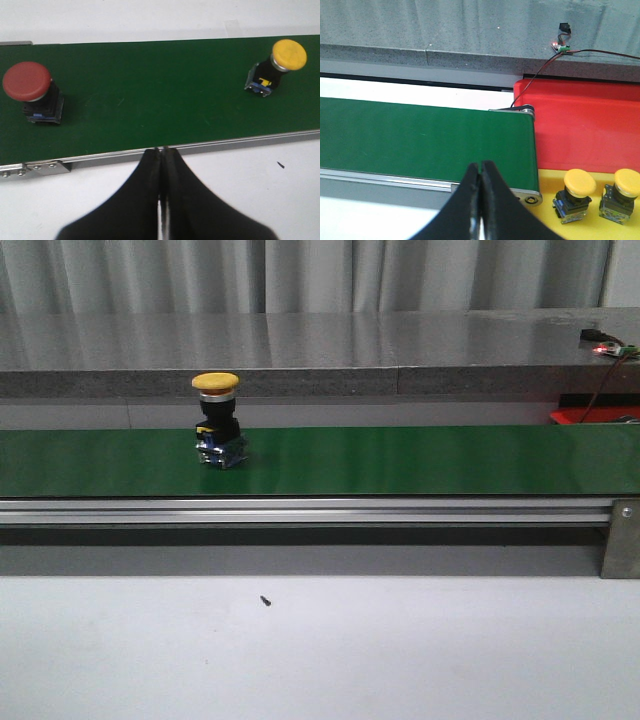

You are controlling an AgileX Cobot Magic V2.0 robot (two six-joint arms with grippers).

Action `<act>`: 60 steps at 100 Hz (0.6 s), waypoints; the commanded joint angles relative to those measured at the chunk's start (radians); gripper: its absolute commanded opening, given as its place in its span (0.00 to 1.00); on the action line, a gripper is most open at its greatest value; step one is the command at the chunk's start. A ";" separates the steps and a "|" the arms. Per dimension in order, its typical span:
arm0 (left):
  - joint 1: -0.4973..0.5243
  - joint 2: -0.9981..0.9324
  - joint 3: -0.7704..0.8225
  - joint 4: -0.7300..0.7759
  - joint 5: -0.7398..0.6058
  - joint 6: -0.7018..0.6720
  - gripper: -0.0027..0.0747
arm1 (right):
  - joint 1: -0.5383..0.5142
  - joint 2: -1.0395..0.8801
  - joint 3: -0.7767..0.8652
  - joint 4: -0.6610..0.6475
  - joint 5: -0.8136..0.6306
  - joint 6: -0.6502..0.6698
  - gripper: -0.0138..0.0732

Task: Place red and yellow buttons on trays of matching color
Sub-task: 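Move the right gripper above the belt over the approaching yellow button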

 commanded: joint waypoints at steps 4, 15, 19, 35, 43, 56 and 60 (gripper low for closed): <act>-0.044 -0.105 0.046 -0.030 -0.116 0.001 0.01 | 0.000 0.003 -0.024 0.008 -0.058 -0.004 0.08; -0.057 -0.182 0.106 -0.032 -0.128 0.001 0.01 | 0.000 0.003 -0.024 0.008 -0.051 -0.004 0.08; -0.057 -0.218 0.133 -0.032 -0.133 0.001 0.01 | 0.000 0.004 -0.024 0.008 -0.045 -0.004 0.08; -0.057 -0.351 0.217 -0.032 -0.163 0.001 0.01 | 0.000 0.044 -0.055 0.003 0.002 -0.004 0.08; -0.057 -0.410 0.256 -0.032 -0.176 0.001 0.01 | 0.000 0.092 -0.093 0.003 0.039 -0.004 0.08; -0.057 -0.492 0.308 -0.032 -0.180 0.001 0.01 | 0.003 0.194 -0.182 0.003 0.082 -0.004 0.08; -0.057 -0.513 0.319 -0.032 -0.186 0.001 0.01 | 0.004 0.229 -0.217 0.003 0.097 -0.004 0.08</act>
